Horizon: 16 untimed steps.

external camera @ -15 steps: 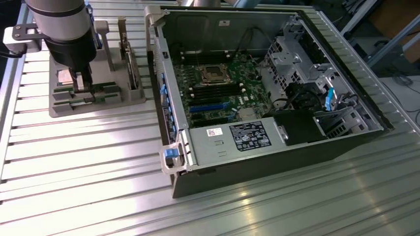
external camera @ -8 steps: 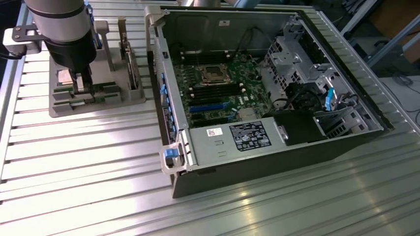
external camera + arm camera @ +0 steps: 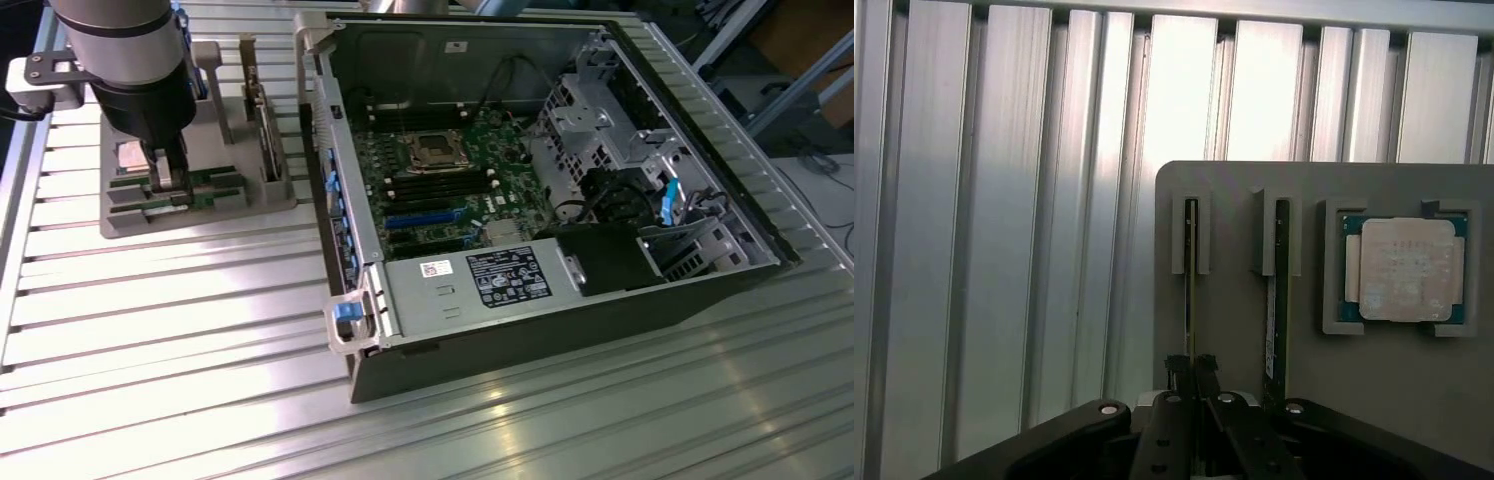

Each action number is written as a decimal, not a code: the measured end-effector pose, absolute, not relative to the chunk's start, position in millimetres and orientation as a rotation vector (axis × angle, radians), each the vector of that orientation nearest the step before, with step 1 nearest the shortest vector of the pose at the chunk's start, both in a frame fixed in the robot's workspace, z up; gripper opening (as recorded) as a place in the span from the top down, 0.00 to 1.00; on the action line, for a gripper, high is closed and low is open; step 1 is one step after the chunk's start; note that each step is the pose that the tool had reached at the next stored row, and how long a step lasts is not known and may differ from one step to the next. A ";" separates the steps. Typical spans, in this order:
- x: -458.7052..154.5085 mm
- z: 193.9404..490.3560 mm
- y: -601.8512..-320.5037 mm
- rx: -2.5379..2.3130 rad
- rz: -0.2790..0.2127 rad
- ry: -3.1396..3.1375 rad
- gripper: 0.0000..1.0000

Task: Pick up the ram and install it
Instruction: 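Pick up the ram and move it above insertion slot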

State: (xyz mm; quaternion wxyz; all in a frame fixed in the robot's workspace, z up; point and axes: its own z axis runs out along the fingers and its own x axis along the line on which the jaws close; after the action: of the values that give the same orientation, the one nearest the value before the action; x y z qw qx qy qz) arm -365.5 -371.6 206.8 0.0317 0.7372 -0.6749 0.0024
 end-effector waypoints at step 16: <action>-365.5 217.3 -371.6 2.270 0.007 -2.079 0.88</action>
State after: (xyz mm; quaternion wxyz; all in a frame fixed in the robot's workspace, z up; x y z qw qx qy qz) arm -365.5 -371.6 217.3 0.0317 0.7372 -0.6749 0.0024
